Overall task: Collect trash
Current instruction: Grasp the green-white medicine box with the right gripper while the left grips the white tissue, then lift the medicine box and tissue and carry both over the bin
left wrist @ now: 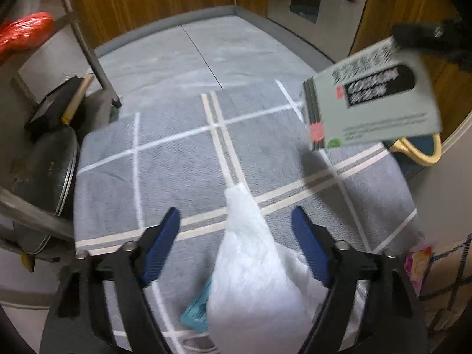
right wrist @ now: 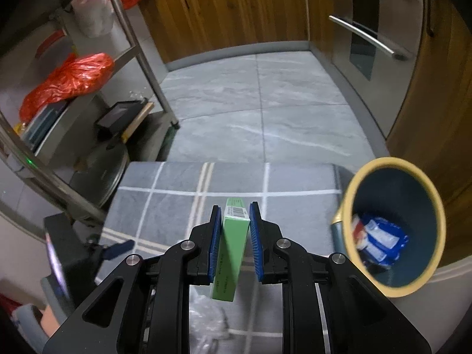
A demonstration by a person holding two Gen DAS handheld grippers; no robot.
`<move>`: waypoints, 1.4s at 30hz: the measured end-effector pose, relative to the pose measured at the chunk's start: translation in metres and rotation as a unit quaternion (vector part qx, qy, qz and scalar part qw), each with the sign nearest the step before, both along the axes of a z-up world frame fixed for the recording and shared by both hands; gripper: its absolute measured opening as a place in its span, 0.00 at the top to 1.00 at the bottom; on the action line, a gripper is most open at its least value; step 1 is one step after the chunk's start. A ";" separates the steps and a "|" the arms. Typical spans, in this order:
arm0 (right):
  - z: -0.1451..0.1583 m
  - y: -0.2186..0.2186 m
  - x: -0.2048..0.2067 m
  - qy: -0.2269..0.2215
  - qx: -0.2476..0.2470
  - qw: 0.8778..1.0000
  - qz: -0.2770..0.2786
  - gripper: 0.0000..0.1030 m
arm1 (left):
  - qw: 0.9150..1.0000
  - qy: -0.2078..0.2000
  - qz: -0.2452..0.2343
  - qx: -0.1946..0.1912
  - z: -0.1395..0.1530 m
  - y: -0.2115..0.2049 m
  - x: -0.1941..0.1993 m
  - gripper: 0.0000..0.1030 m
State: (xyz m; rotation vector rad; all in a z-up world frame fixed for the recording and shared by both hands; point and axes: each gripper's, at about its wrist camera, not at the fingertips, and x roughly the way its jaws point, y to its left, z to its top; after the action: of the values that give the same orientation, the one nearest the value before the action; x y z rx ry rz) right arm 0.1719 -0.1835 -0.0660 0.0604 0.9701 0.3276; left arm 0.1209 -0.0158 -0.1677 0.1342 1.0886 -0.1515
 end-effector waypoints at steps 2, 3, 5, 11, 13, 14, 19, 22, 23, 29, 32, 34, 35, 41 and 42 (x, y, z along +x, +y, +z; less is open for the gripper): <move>-0.001 -0.006 -0.001 -0.002 -0.005 1.000 -0.002 0.80 | 1.000 0.009 -0.005 0.010 -0.007 -0.005 0.003 0.36; -0.001 -0.010 -0.001 -0.002 -0.005 1.000 -0.003 0.80 | 1.000 0.013 -0.006 0.009 -0.009 -0.007 0.005 0.41; -0.001 -0.014 -0.001 -0.002 -0.006 1.000 -0.004 0.80 | 1.000 0.020 -0.006 0.005 -0.014 -0.009 0.007 0.45; -0.001 -0.022 -0.002 -0.003 -0.009 1.000 -0.008 0.80 | 0.999 0.039 -0.006 0.017 -0.029 -0.013 0.013 0.61; -0.001 -0.022 -0.002 -0.003 -0.009 1.000 -0.007 0.80 | 0.999 0.050 -0.008 0.014 -0.032 -0.014 0.013 0.83; -0.001 -0.023 -0.002 -0.004 -0.009 1.000 -0.006 0.80 | 0.998 0.054 -0.009 0.015 -0.033 -0.015 0.013 0.94; 0.000 -0.023 -0.002 -0.010 -0.014 1.000 -0.006 0.81 | 0.999 0.030 -0.012 0.005 -0.017 -0.015 0.009 0.97; 0.003 -0.022 -0.004 -0.015 -0.017 1.000 -0.006 0.81 | 1.000 0.004 -0.011 -0.005 -0.002 -0.016 0.008 0.97; 0.004 -0.022 -0.004 -0.018 -0.020 1.000 -0.006 0.81 | 1.000 -0.006 -0.010 -0.012 0.005 -0.015 0.008 0.97; 0.009 -0.021 -0.006 -0.028 -0.027 0.999 -0.010 0.81 | 0.998 -0.054 -0.019 -0.028 0.036 -0.018 0.005 0.98; 0.013 -0.023 -0.006 -0.035 -0.030 0.999 -0.014 0.81 | 0.996 -0.081 -0.027 -0.034 0.054 -0.020 0.003 0.97; 0.016 -0.025 -0.006 -0.042 -0.031 0.999 -0.016 0.81 | 0.993 -0.101 -0.030 -0.044 0.068 -0.021 0.001 0.97; 0.018 -0.027 -0.006 -0.045 -0.032 0.998 -0.018 0.81 | 0.993 -0.107 -0.031 -0.050 0.073 -0.020 0.000 0.98; 0.030 -0.032 -0.006 -0.064 -0.030 0.997 -0.025 0.81 | 0.986 -0.147 -0.033 -0.076 0.103 -0.016 -0.005 0.98; 0.031 -0.035 -0.005 -0.065 -0.028 0.997 -0.027 0.81 | 0.985 -0.152 -0.034 -0.076 0.107 -0.017 -0.006 0.97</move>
State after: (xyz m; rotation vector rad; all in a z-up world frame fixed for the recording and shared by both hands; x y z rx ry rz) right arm 0.1666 -0.2183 -0.0347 0.0141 0.8460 0.2523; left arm 0.1154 -0.0330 -0.0609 0.0541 0.7658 -0.2665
